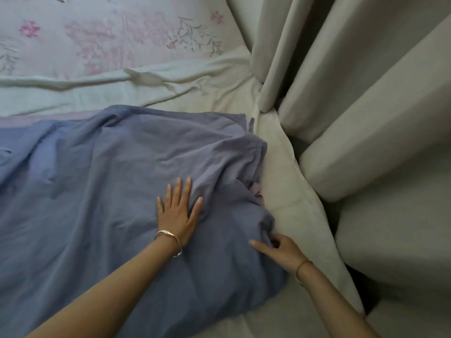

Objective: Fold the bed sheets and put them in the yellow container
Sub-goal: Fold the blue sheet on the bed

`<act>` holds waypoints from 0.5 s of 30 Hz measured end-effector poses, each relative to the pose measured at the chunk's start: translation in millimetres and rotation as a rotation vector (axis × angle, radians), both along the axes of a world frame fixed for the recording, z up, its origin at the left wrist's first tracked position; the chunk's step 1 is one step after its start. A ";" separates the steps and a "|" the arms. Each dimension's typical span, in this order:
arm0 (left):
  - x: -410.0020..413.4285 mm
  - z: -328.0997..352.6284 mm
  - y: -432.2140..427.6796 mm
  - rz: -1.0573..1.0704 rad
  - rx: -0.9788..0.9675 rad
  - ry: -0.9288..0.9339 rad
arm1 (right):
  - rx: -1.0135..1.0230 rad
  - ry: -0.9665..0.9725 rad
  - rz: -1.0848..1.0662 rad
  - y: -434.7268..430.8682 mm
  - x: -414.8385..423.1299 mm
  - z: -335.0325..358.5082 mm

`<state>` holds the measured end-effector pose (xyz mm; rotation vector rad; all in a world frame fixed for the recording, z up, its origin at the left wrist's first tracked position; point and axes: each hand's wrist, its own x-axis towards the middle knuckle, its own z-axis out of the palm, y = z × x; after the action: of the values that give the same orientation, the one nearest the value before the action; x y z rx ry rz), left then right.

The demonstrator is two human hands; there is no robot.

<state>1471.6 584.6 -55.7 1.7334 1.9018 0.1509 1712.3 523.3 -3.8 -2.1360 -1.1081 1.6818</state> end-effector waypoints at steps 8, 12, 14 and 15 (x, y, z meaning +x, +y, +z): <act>-0.6 13.1 -39.5 -0.061 0.082 -0.048 | 0.300 -0.057 -0.164 -84.9 28.1 27.0; -6.4 2.6 -62.8 -0.159 0.075 0.043 | 0.236 -0.126 -0.252 -106.2 31.9 0.6; -10.1 -6.3 -71.4 -0.205 0.079 0.084 | 0.268 -0.063 -0.410 -81.6 29.4 -6.8; -10.5 -8.5 -75.6 -0.220 0.074 0.098 | 0.279 -0.051 -0.423 -67.5 23.5 -8.1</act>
<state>1461.1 509.0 -64.2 2.0194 1.7763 0.0547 1735.8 455.8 -11.9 -2.0589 -0.7745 1.2157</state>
